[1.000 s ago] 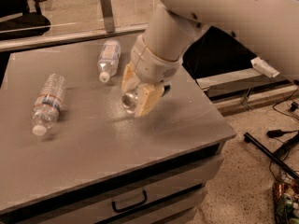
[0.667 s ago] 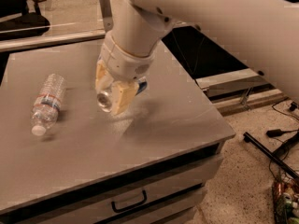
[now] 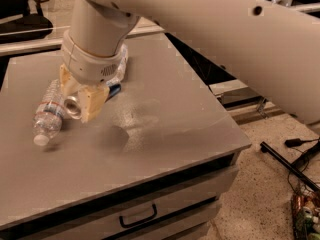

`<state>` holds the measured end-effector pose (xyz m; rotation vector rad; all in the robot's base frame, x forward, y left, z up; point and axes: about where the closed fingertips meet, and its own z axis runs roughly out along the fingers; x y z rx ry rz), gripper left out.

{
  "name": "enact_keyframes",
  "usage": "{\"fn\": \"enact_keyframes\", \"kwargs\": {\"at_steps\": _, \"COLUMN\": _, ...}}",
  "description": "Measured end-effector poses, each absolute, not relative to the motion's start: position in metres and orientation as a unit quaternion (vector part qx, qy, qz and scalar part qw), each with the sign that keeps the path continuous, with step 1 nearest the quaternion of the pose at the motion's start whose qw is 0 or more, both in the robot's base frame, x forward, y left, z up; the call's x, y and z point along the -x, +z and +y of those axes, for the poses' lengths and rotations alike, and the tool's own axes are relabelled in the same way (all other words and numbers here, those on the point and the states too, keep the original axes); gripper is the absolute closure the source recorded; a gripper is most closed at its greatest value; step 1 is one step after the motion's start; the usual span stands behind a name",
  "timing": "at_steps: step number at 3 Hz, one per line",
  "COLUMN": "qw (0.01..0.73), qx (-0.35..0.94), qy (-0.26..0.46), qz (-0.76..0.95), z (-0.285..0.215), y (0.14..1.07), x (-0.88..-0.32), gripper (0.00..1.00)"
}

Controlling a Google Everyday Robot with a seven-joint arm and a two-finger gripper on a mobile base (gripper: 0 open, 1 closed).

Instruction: Move redbull can near water bottle

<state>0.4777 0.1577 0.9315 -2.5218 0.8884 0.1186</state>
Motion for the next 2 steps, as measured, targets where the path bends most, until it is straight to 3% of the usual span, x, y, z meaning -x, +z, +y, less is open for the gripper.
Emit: {"fn": "enact_keyframes", "kwargs": {"at_steps": 2, "qw": 0.235, "qx": 0.923, "qy": 0.047, "qz": 0.302, "z": 0.183, "y": 0.918, "x": -0.471, "gripper": 0.67}}
